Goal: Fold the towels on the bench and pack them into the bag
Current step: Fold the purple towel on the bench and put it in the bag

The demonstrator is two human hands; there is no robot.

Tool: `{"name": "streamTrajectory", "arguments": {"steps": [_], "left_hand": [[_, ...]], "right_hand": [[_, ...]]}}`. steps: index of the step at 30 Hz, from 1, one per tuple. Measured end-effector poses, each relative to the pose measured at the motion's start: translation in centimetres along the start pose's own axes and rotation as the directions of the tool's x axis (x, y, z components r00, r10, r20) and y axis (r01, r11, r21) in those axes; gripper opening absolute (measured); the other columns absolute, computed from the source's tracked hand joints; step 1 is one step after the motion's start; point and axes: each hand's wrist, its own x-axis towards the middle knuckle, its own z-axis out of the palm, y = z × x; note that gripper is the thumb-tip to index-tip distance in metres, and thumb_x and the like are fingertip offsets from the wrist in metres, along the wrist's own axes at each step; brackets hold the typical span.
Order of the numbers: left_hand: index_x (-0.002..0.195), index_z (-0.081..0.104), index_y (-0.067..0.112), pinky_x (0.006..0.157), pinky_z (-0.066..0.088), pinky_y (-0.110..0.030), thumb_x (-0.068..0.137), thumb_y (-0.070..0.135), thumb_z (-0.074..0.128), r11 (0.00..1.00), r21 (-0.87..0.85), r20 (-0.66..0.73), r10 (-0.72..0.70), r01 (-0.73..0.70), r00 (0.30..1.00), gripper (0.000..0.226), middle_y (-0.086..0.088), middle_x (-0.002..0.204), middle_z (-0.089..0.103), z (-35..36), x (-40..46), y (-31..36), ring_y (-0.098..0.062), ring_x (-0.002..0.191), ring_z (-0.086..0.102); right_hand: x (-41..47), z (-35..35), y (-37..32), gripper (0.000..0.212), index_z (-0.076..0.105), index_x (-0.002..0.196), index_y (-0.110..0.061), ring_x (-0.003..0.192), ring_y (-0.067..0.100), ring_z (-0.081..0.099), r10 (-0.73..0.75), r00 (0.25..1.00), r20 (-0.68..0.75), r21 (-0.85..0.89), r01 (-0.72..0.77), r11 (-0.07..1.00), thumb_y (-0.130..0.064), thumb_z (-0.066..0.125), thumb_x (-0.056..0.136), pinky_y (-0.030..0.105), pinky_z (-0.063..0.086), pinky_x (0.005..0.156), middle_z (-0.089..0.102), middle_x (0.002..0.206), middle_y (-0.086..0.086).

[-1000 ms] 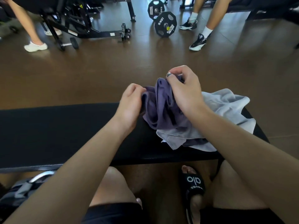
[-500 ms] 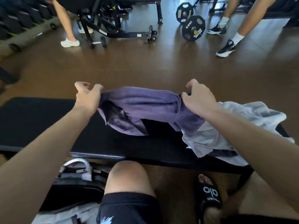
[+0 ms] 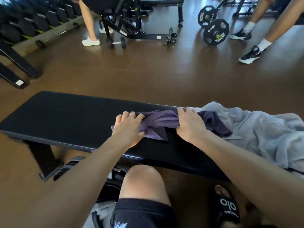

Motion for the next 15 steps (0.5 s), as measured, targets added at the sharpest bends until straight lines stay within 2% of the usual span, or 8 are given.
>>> {"name": "streamTrajectory", "arguments": {"steps": [4,6,8,10,12,15], "left_hand": [[0.132,0.046,0.023,0.101,0.034,-0.040,0.099,0.040,0.044,0.981,0.168,0.007,0.101,-0.101,0.995,0.037,-0.006,0.134,0.057,-0.1,-0.2,0.1,-0.029,0.124,0.046],[0.131,0.047,0.020,0.099,0.037,-0.038,0.100,0.039,0.043,0.969,0.209,-0.019,0.138,-0.131,0.990,0.038,-0.006,0.130,0.061,-0.3,-0.2,-0.5,-0.028,0.120,0.051],[0.135,0.043,0.017,0.092,0.043,-0.037,0.100,0.037,0.043,0.974,0.193,-0.042,0.124,-0.114,0.991,0.040,-0.006,0.121,0.066,-1.0,-0.1,-1.4,-0.027,0.112,0.058],[0.135,0.038,0.015,0.076,0.044,-0.037,0.100,0.029,0.045,0.989,0.142,-0.059,0.039,-0.030,0.997,0.038,-0.007,0.107,0.069,-2.3,0.2,-2.7,-0.029,0.095,0.063],[0.126,0.036,0.014,0.065,0.039,-0.036,0.099,0.022,0.045,0.993,0.074,-0.091,-0.082,0.088,0.993,0.030,-0.009,0.097,0.067,-3.9,0.9,-4.5,-0.033,0.081,0.060],[0.104,0.032,0.013,0.063,0.040,-0.038,0.097,0.021,0.046,0.964,-0.128,-0.128,-0.251,0.235,0.960,0.017,-0.012,0.084,0.058,-6.1,2.0,-8.0,-0.035,0.072,0.052]], "right_hand": [[0.7,-0.4,0.3,0.044,0.049,0.126,-0.015,0.121,0.033,0.043,0.020,0.999,0.037,-0.121,-0.016,0.993,-0.027,0.061,0.085,0.040,0.041,0.095,0.051,0.127,0.013],[1.0,-0.7,0.2,0.032,0.053,0.115,-0.015,0.116,0.031,0.050,0.031,0.998,0.054,-0.057,-0.028,0.998,-0.024,0.060,0.086,0.038,0.042,0.088,0.057,0.120,0.010],[1.3,-1.1,0.0,0.013,0.051,0.093,-0.017,0.104,0.030,0.058,0.015,0.997,0.078,0.043,-0.018,0.999,-0.015,0.059,0.083,0.034,0.041,0.073,0.061,0.103,0.006],[1.6,-1.7,-0.3,0.013,0.048,0.077,-0.019,0.087,0.030,0.061,-0.026,0.995,0.098,0.159,0.010,0.987,-0.008,0.055,0.078,0.031,0.038,0.063,0.060,0.084,0.001],[1.8,-2.5,-0.9,0.014,0.052,0.073,-0.021,0.079,0.029,0.061,-0.071,0.993,0.093,0.285,0.042,0.958,-0.008,0.055,0.074,0.032,0.041,0.057,0.061,0.079,0.000],[2.9,-4.5,-1.5,0.017,0.067,0.088,-0.022,0.085,0.027,0.061,-0.154,0.985,0.082,0.379,0.113,0.919,-0.010,0.062,0.077,0.035,0.052,0.072,0.064,0.084,-0.003]]}}
